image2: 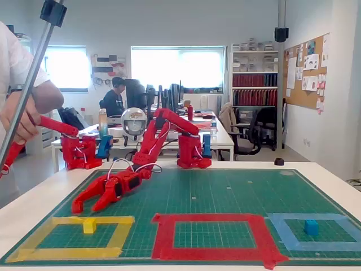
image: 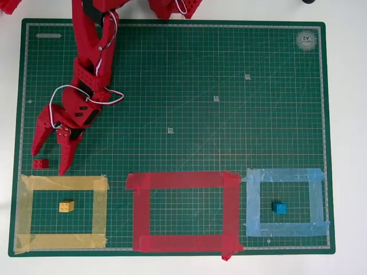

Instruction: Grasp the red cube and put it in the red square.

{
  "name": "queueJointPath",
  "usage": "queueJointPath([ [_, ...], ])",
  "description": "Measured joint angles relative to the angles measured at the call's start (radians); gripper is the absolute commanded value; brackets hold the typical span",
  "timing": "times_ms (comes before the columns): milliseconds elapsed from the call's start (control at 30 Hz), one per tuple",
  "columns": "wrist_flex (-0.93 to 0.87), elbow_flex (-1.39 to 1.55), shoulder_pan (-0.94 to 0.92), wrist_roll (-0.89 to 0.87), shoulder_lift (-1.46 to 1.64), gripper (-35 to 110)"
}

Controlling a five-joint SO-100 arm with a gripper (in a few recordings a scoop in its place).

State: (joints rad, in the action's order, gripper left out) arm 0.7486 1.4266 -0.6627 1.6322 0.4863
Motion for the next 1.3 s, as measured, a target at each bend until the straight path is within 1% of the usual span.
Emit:
queueJointPath([
  [500,-0.025,-0.198,-0.02,0.0,-0.12,35],
  [567,-0.029,-0.218,-0.021,0.0,-0.132,30],
  [733,-0.029,-0.227,-0.021,0.0,-0.137,27],
  [1300,-0.066,-0.233,-0.021,0.0,-0.135,27],
])
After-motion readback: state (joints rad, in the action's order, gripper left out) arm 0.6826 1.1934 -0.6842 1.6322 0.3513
